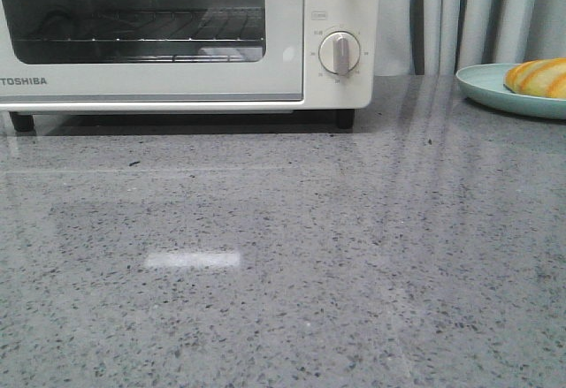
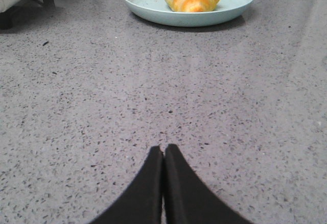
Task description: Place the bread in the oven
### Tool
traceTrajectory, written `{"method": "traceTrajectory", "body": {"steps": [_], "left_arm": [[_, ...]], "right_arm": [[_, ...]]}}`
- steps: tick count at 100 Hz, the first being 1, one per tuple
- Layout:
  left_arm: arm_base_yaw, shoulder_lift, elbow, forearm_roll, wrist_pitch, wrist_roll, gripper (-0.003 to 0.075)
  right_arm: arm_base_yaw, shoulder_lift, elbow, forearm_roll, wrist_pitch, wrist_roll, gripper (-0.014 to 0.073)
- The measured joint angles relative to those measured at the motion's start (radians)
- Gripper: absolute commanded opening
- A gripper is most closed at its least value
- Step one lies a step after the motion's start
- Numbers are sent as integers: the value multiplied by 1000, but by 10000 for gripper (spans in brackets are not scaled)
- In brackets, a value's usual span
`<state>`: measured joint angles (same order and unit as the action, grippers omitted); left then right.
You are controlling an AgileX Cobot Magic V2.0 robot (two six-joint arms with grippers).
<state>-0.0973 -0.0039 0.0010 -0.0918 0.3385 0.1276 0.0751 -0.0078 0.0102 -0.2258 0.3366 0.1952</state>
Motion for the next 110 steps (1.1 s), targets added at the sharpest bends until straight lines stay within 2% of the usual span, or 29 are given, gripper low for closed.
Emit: {"method": "traceTrajectory", "body": {"steps": [24,33,48,55,73,93,102,110], "left_arm": [[0,0,0,12,-3,0,-21],[0,0,0,14,-8,0,-21],[0,0,0,-5,-36,0,-21],[0,0,0,-85,-82,0,-21],[0,0,0,-425,-191,-2,-21],[0,0,0,-702,-278,-4,-21],[0,0,-2,-756,-325,-6,-21],[0,0,-19,-718,-339,2,-21]], "right_arm": [[0,0,0,-24,-43,0,-48],[0,0,0,-16,-153,0,-48],[0,0,0,81,-358,6,-48],[0,0,0,99,-369,8,-48],[0,0,0,161,-337,10,-48],[0,0,0,328,-358,12,-48],[0,0,-9,385,-348,12,-48],[0,0,-56,401,-298,12,-48]]}}
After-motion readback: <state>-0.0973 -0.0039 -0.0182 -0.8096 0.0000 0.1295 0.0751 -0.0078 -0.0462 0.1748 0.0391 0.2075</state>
